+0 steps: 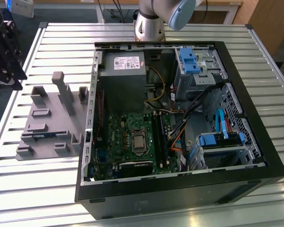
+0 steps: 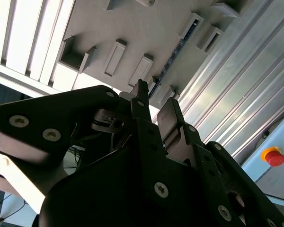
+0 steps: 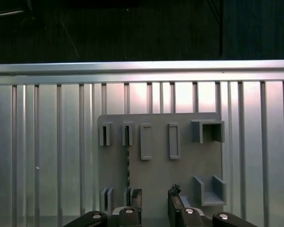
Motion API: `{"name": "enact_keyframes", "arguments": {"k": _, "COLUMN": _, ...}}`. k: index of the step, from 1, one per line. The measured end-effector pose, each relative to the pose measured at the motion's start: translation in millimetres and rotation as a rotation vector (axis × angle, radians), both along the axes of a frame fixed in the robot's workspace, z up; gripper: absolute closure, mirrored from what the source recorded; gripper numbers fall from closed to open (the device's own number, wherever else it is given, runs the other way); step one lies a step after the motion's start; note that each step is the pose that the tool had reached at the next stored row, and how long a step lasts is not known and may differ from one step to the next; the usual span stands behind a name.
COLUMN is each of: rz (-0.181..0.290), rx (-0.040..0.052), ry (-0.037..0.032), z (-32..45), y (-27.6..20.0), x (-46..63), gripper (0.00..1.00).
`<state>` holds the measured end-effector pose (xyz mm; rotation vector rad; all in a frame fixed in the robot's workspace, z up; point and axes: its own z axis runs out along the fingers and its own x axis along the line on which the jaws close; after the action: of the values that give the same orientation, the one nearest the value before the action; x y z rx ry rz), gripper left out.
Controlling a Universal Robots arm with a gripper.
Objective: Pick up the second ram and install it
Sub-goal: 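Pick up the second ram and move it above second insertion slot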
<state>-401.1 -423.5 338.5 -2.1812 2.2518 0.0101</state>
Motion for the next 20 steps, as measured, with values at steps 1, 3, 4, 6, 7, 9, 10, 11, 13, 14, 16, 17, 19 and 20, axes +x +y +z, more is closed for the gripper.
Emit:
{"name": "enact_keyframes", "arguments": {"k": 1, "rz": 0.0, "rx": 0.0, "ry": 0.0, "z": -0.2, "y": 0.0, "x": 0.0, "gripper": 0.64}}
{"name": "enact_keyframes", "arguments": {"k": 3, "rz": 0.0, "rx": 0.0, "ry": 0.0, "z": -0.7, "y": 0.0, "x": 0.0, "gripper": 0.64}}
{"name": "enact_keyframes", "arguments": {"k": 4, "rz": 0.0, "rx": 0.0, "ry": 0.0, "z": -0.9, "y": 0.0, "x": 0.0, "gripper": 0.64}}
{"name": "enact_keyframes", "arguments": {"k": 6, "rz": 0.0, "rx": 0.0, "ry": 0.0, "z": -1.4, "y": 0.0, "x": 0.0, "gripper": 0.64}}
{"name": "enact_keyframes", "arguments": {"k": 7, "rz": 0.0, "rx": 0.0, "ry": 0.0, "z": -1.5, "y": 0.0, "x": 0.0, "gripper": 0.64}}
{"name": "enact_keyframes", "arguments": {"k": 9, "rz": 0.0, "rx": -0.0001, "ry": 0.0, "z": -1.9, "y": 0.0, "x": 0.0, "gripper": 0.64}}
{"name": "enact_keyframes", "arguments": {"k": 10, "rz": 0.0, "rx": -0.0001, "ry": 0.0, "z": -2.1, "y": 0.0, "x": 0.0, "gripper": 0.64}}
{"name": "enact_keyframes", "arguments": {"k": 11, "rz": 0.0, "rx": -0.0001, "ry": 0.0, "z": -2.3, "y": 0.0, "x": 0.0, "gripper": 0.64}}
{"name": "enact_keyframes", "arguments": {"k": 13, "rz": 0.0, "rx": -0.0001, "ry": 0.0, "z": -2.8, "y": 0.0, "x": 0.0, "gripper": 0.64}}
{"name": "enact_keyframes", "arguments": {"k": 14, "rz": 0.0, "rx": -0.0001, "ry": -0.0001, "z": -3.0, "y": 0.0, "x": 0.0, "gripper": 0.64}}
{"name": "enact_keyframes", "arguments": {"k": 16, "rz": 0.0, "rx": -0.0001, "ry": 0.0, "z": -3.5, "y": 0.0, "x": 0.0, "gripper": 0.64}}
{"name": "enact_keyframes", "arguments": {"k": 17, "rz": 0.0, "rx": -0.0001, "ry": 0.0, "z": -3.8, "y": 0.0, "x": 0.0, "gripper": 0.64}}
{"name": "enact_keyframes", "arguments": {"k": 19, "rz": 0.0, "rx": -0.0001, "ry": 0.0, "z": -4.2, "y": 0.0, "x": 0.0, "gripper": 0.64}}
{"name": "enact_keyframes", "arguments": {"k": 20, "rz": 0.0, "rx": -0.0001, "ry": 0.0, "z": -4.4, "y": 0.0, "x": 0.0, "gripper": 0.64}}
